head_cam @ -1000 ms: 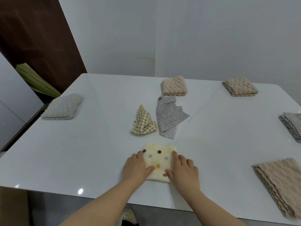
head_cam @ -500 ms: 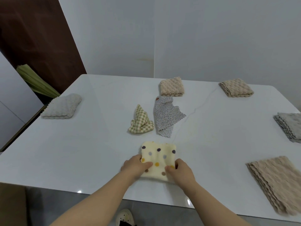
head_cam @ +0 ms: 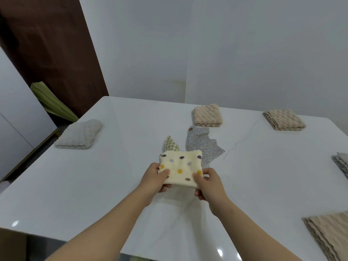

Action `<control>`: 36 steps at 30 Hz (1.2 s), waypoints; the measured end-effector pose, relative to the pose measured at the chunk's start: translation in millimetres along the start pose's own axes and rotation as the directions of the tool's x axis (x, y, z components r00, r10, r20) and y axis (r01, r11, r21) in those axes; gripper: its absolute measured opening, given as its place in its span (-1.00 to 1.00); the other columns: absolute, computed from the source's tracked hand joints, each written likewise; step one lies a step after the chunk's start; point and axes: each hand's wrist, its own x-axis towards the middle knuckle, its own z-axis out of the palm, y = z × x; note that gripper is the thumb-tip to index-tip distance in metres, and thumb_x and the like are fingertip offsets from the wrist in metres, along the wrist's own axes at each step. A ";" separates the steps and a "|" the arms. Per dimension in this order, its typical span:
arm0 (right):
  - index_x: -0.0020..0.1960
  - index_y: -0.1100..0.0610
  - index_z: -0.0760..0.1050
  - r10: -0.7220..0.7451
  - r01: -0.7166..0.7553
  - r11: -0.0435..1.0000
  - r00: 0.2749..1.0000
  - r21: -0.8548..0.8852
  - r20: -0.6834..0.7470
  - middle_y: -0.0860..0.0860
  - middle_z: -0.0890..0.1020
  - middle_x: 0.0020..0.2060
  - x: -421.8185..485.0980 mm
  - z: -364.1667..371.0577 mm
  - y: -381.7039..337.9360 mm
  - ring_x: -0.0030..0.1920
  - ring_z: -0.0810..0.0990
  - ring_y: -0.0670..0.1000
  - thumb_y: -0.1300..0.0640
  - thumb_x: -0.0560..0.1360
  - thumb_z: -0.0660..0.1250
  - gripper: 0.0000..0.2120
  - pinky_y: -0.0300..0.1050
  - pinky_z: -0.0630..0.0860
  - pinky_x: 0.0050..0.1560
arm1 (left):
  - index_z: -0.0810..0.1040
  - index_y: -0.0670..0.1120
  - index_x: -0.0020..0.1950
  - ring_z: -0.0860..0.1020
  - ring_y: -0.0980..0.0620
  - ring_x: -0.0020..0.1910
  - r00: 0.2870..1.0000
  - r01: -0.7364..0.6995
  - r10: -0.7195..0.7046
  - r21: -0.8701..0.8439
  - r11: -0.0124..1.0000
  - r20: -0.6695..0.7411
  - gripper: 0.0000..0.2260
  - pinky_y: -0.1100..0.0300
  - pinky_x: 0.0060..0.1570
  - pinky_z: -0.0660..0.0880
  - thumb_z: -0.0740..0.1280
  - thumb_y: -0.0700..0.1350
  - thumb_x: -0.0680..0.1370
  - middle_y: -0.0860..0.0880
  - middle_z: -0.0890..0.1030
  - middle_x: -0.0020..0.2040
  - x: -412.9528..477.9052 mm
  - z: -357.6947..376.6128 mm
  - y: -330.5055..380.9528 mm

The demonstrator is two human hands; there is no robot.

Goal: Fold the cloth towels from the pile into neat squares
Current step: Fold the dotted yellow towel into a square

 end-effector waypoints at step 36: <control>0.13 0.18 0.40 0.184 -0.143 0.940 0.977 0.310 -0.107 0.08 0.55 -0.08 376.7 228.3 -109.9 -0.16 0.53 0.03 0.43 0.48 0.21 -0.72 -0.22 0.52 -0.15 | 0.27 -0.05 0.06 0.55 0.03 -0.32 0.984 0.007 -0.041 -0.196 0.981 -0.171 -0.77 0.21 -0.31 0.54 0.26 -0.29 0.55 -0.07 0.50 -0.07 393.2 -166.3 76.0</control>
